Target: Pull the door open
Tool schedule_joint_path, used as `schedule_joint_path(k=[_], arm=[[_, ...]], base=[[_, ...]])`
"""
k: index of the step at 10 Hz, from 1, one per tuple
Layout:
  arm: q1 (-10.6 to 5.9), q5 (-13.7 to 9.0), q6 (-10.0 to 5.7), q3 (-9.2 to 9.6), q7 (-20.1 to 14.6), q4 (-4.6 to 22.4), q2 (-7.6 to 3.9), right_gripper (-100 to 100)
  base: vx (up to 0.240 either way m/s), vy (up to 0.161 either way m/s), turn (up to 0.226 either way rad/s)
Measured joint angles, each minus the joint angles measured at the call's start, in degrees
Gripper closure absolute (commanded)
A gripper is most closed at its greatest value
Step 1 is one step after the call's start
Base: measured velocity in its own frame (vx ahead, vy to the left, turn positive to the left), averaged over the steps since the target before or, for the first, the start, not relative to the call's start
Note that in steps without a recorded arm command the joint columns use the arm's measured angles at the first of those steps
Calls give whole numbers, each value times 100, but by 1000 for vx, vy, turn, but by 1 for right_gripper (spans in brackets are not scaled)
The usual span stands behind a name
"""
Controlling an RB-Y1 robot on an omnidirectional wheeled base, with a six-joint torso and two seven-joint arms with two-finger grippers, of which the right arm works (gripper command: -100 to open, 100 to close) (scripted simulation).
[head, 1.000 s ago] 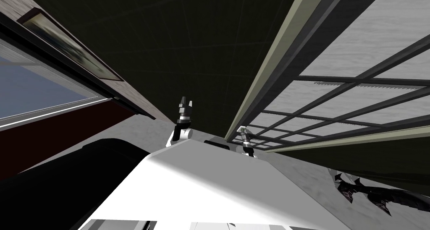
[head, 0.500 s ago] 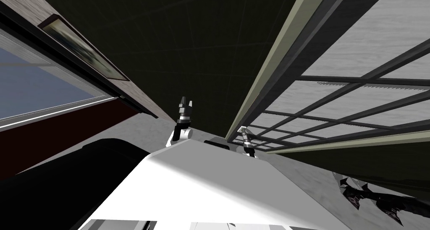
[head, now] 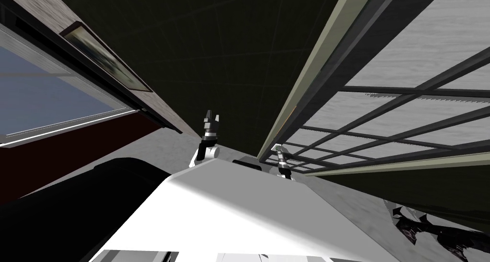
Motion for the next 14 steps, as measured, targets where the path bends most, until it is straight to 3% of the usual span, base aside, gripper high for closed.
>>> schedule_joint_path(k=[1, 6, 10, 14], arm=[[83, 10, 118, 17, -17, -192, 36, 100], [-50, -8, -15, -18, 27, 68, 27, 100], [-107, -172, -54, 15, -289, 172, -13, 100], [-9, -303, 28, 67, -659, 24, -80, 100]], base=[[-11, 5, 2], [-1, -2, 14], [-20, -4, 48], [-12, -1, 19]])
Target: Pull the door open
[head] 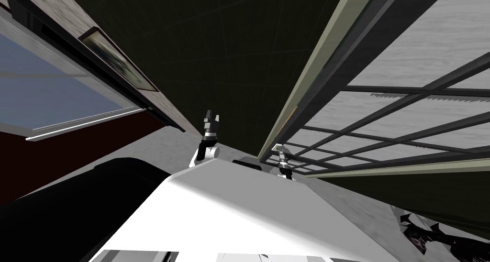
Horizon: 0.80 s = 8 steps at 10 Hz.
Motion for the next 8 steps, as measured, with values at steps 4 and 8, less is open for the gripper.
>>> schedule_joint_path(k=[4, 8], arm=[[-89, -24, -128, 0, -39, 205, -26, 100], [-109, -23, -76, 0, -44, 186, -26, 100]], base=[[2, 1, 4], [-10, -4, 3]])
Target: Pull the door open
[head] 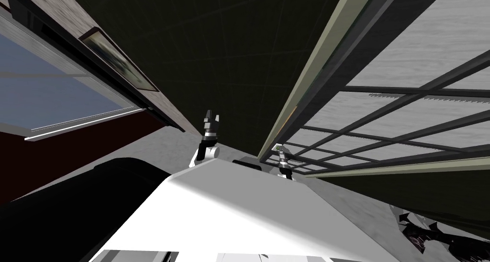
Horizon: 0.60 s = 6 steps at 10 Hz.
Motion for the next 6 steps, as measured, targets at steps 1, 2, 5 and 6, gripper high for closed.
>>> schedule_joint_path(k=[1, 2, 5, 6], arm=[[3, -36, -7, -36, -72, 21, -38, 100], [18, -68, 21, -62, -166, -1, -61, 100], [-74, -174, 13, -109, -500, 121, -96, 100], [-19, -212, 24, -114, -643, 60, -102, 100]], base=[[-27, -18, 35], [-25, -5, 49], [-40, -9, 91], [-41, -16, 87]])
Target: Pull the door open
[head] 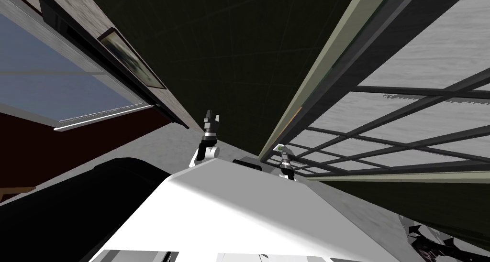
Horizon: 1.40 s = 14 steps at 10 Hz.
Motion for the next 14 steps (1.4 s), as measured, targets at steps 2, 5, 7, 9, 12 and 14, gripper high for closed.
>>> schedule_joint_path(k=[2, 5, 7, 9, 12, 14], arm=[[1, -91, 27, -23, -302, -15, 0, 100], [37, -198, 77, -41, -699, -47, -35, 100], [-7, -283, 85, -61, -977, 18, -34, 100], [93, -378, 162, -80, -1266, -132, -25, 100], [66, -453, 173, -86, -1571, -66, -33, 100], [-24, -550, 97, -111, -1844, 111, -53, 100]], base=[[-48, -3, 71], [-50, -8, 109], [-43, -10, 71], [-58, -9, 94], [-39, -12, 82], [-52, -17, 89]])
